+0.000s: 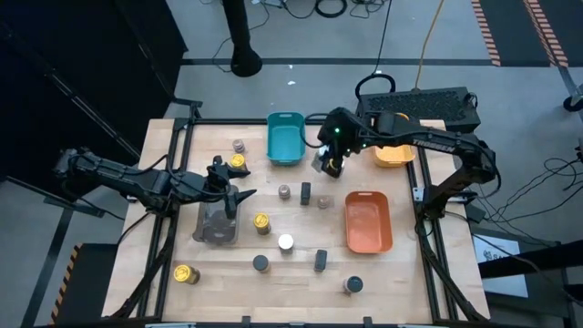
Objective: Sort spices by type
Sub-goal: Put the center white seasoning bottle into the orange bin
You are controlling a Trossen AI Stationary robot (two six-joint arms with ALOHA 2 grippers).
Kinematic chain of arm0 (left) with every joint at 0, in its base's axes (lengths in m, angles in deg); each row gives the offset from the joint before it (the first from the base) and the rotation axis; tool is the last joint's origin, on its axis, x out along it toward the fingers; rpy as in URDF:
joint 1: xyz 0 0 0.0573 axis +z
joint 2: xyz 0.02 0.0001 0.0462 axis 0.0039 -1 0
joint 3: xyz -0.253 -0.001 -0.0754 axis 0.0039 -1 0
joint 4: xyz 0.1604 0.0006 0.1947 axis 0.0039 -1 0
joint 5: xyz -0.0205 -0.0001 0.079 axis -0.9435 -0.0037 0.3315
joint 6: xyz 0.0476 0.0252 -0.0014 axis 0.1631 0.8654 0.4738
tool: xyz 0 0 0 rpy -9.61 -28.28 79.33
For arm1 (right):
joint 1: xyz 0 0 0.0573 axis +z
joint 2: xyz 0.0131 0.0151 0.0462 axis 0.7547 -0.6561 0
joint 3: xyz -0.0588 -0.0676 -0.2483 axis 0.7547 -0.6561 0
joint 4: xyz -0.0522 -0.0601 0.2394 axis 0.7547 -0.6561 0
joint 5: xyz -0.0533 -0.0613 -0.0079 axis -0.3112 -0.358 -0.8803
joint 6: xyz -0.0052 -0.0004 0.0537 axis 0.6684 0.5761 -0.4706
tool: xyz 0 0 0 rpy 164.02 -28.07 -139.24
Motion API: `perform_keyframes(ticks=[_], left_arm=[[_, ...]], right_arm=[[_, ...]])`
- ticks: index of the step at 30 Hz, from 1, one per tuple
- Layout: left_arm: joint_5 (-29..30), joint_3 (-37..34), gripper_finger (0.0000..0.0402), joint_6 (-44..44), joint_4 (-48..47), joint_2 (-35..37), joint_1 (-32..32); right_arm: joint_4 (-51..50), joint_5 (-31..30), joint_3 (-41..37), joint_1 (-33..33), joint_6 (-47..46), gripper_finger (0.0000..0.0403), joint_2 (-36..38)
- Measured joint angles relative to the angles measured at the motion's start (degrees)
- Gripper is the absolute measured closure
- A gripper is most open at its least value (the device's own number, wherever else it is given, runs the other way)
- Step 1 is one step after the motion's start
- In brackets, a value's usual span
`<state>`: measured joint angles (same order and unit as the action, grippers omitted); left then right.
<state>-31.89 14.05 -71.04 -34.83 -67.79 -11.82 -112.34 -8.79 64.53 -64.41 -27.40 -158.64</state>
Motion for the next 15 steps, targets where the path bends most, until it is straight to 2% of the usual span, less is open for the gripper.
perform_keyframes(ticks=[4, 10, 13, 15], left_arm=[[0.0, 0.0, 0.011, -0.2, 0.0, 0.0, 0.0], [0.0, 0.0, 0.011, -0.2, 0.0, 0.0, 0.0], [0.0, 0.0, 0.011, -0.3, 0.0, 0.0, 0.0], [0.0, 0.0, 0.011, -0.3, 0.0, 0.0, 0.0]], right_arm=[[-8.3, 2.6, 1.8, 2.1, 4.1, 0.0223, 0.2], [-21.7, 6.7, 1.0, 10.4, 14.1, 0.0223, 3.1], [-20.6, 10.6, -2.1, 14.2, 13.6, 0.0223, 6.5], [-17.7, 10.4, -5.1, 16.6, 11.0, 0.0223, 9.0]])
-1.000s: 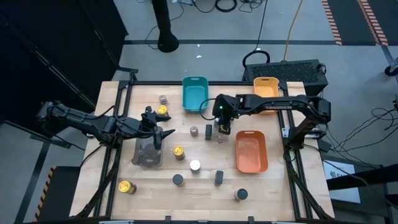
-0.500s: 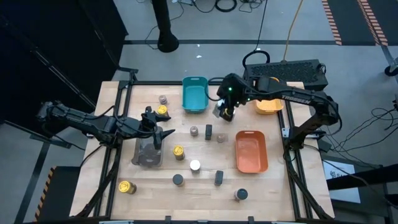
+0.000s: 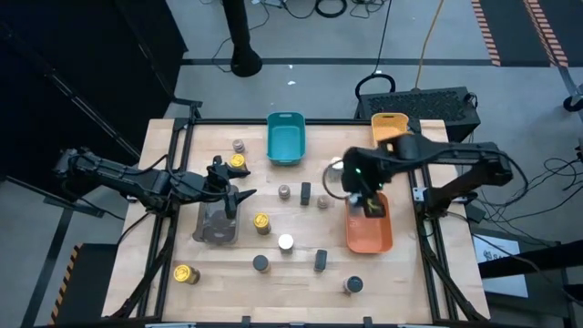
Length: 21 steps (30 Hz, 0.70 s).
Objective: Sort spices by type
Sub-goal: Put the center white seasoning bottle into the orange bin
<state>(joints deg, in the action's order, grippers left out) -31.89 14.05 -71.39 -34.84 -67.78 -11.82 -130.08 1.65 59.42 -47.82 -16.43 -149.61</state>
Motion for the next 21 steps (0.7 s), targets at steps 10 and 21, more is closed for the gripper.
perform_keyframes(ticks=[10, 21], left_arm=[[0.9, 0.0, 0.011, 0.4, 0.8, 0.0, 0.0], [1.1, 0.0, 0.011, 0.4, 2.5, 0.0, 0.0]], right_arm=[[16.1, -7.3, -25.6, 10.0, -4.3, 0.0223, 13.2], [27.0, -14.0, -37.7, 12.3, 3.1, 0.0223, 16.5]])
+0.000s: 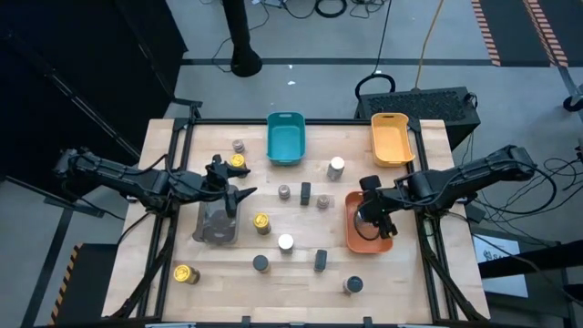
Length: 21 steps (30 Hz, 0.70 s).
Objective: Sort spices by type
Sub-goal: Put the center white seasoning bottle into the orange bin
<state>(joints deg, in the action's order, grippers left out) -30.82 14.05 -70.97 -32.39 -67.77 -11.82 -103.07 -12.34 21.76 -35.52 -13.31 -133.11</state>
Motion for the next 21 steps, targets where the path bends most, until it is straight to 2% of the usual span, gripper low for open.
perform_keyframes(ticks=[7, 15, 21], left_arm=[[0.0, 0.0, 0.011, 0.0, 0.0, 0.0, 0.0], [0.0, 0.0, 0.011, 0.0, 0.1, 0.0, 0.0], [0.0, 0.0, 0.011, 0.0, 0.1, 0.0, 0.0]], right_arm=[[4.9, 0.5, -0.8, -2.3, 6.2, 0.0223, 0.0], [4.9, 3.9, -0.8, -5.4, 6.6, 0.0223, 0.0], [5.4, 3.9, -0.8, -6.1, 7.6, 0.0223, 0.0]])
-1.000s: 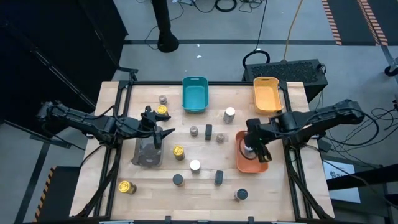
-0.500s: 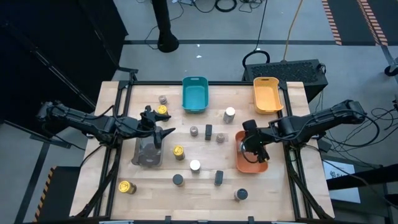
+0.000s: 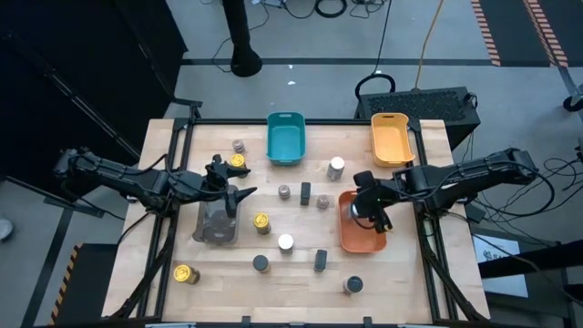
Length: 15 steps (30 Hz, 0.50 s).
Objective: Sort spices by type
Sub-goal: Put the center white seasoning bottle into the orange bin
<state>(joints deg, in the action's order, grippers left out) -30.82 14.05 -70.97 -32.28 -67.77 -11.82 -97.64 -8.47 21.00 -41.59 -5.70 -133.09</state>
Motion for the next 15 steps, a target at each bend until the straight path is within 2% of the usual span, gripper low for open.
perform_keyframes(ticks=[6, 11, 15], left_arm=[[0.0, 0.0, 0.011, 0.0, 0.0, 0.0, 0.0], [0.0, 0.0, 0.011, 0.0, -0.2, 0.0, 0.0], [0.0, 0.0, 0.011, 0.1, -0.5, 0.0, 0.0]], right_arm=[[2.1, -0.2, 0.0, 0.0, 0.1, 0.0222, -1.4], [2.5, -0.7, 0.0, 0.0, -1.3, 0.0184, -4.8], [2.8, -1.0, 0.0, 0.0, -1.5, 0.0183, -6.8]])
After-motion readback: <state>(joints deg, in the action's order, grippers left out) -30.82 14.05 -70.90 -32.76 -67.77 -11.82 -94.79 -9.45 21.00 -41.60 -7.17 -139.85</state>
